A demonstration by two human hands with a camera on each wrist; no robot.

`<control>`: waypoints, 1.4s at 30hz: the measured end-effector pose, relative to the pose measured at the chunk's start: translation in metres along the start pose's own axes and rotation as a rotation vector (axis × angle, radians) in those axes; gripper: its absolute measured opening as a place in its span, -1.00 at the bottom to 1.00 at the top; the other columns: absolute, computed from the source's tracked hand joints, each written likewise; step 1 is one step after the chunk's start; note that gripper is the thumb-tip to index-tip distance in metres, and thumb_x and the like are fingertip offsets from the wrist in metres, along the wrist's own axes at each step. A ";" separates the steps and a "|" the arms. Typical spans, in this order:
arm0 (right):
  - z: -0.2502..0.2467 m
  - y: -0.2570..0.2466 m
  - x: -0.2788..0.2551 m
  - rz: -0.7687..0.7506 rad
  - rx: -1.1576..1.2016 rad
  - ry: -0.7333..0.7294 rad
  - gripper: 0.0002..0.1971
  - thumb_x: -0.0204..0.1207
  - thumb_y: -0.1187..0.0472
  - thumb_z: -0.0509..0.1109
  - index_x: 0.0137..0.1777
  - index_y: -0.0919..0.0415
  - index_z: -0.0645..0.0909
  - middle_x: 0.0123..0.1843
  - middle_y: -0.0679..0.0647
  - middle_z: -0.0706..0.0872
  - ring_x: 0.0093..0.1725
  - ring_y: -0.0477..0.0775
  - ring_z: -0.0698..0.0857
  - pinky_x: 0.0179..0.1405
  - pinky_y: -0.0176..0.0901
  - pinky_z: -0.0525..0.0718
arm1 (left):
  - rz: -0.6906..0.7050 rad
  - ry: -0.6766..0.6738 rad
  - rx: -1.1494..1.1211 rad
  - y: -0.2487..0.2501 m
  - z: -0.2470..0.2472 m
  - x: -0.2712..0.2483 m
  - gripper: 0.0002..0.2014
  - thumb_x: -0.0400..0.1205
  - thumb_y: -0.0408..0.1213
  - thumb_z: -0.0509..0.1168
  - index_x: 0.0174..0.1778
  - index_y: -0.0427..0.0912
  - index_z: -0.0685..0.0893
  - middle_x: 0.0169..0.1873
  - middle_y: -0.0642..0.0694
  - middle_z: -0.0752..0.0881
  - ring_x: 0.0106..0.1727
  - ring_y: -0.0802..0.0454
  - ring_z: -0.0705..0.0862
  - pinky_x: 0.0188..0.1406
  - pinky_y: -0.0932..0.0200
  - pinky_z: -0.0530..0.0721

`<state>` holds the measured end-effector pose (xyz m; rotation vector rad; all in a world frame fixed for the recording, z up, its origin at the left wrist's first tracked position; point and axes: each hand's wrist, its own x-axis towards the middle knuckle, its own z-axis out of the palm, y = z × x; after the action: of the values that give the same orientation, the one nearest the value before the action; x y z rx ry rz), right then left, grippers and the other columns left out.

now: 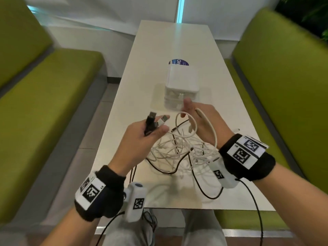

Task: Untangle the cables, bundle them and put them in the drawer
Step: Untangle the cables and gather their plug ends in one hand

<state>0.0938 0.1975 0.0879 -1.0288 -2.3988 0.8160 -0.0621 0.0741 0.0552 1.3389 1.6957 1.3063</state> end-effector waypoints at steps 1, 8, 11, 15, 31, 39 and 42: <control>-0.004 -0.001 -0.002 0.016 -0.049 0.004 -0.28 0.69 -0.22 -0.20 -0.22 0.25 0.66 -0.32 0.09 0.71 -0.26 0.13 0.68 -0.10 0.12 0.65 | -0.012 -0.003 -0.012 -0.001 0.003 0.001 -0.58 0.45 0.41 0.28 0.18 0.39 0.69 -0.07 0.10 0.66 -0.03 0.13 0.62 0.15 0.02 0.59; -0.016 -0.008 -0.021 0.195 0.247 -0.008 -0.25 0.60 -0.36 0.00 -0.30 0.29 0.71 -0.49 0.20 0.74 -0.52 0.29 0.72 -0.44 0.03 0.75 | -0.048 -0.057 -0.095 0.008 0.014 0.001 -0.64 0.37 0.24 0.50 0.05 0.29 0.73 -0.06 0.18 0.71 -0.08 0.23 0.67 0.10 0.15 0.62; -0.022 -0.014 -0.028 0.143 0.451 0.021 -0.32 0.66 -0.20 0.14 -0.33 0.41 0.70 -0.48 0.31 0.73 -0.49 0.37 0.73 -0.44 -0.02 0.72 | -0.063 -0.018 -0.072 0.011 0.013 -0.002 -0.85 0.47 -0.06 0.53 -0.06 0.12 0.80 -0.22 0.21 0.81 -0.15 0.26 0.75 0.01 0.12 0.70; -0.023 -0.017 -0.035 0.161 0.636 -0.086 -0.39 0.71 -0.03 0.16 -0.28 0.56 0.63 -0.43 0.50 0.67 -0.51 0.42 0.68 -0.48 0.01 0.70 | -0.066 0.026 -0.158 0.013 0.012 -0.007 -0.75 0.70 -0.27 0.28 -0.16 0.12 0.81 -0.53 0.07 0.47 -0.54 0.11 0.36 -0.51 0.21 0.31; 0.030 0.016 -0.081 0.019 -0.416 -1.000 -0.33 0.52 0.48 0.14 0.57 -0.10 0.35 0.06 -0.10 0.80 0.01 -0.25 0.43 0.12 -0.36 0.41 | -0.034 -0.209 -0.005 0.032 0.004 -0.030 -0.80 0.65 -0.53 0.26 -0.17 -0.32 0.78 -0.50 0.38 0.70 -0.36 0.53 0.63 -0.29 0.65 0.44; 0.004 0.013 -0.064 0.109 -0.588 -0.837 -0.68 0.62 -0.08 0.28 0.31 -0.06 0.62 0.26 -0.08 0.64 0.18 -0.02 0.59 0.24 -0.10 0.55 | -0.135 -0.244 -0.057 0.043 0.002 -0.031 -0.85 0.66 -0.56 0.25 -0.04 -0.50 0.75 -0.78 0.30 0.50 -0.62 0.49 0.52 -0.55 0.64 0.38; -0.011 0.004 -0.063 0.159 -0.618 -0.834 -0.61 0.57 -0.20 0.30 0.04 0.09 0.75 -0.05 -0.05 0.74 -0.06 -0.02 0.66 0.05 -0.06 0.64 | -0.133 -0.265 -0.076 0.042 -0.002 -0.030 -0.90 0.63 -0.50 0.33 -0.08 -0.41 0.76 -0.76 0.30 0.50 -0.63 0.47 0.51 -0.56 0.63 0.37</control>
<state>0.1427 0.1559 0.0849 -1.2841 -3.4625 0.6337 -0.0398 0.0450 0.0916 1.2702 1.5111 1.0557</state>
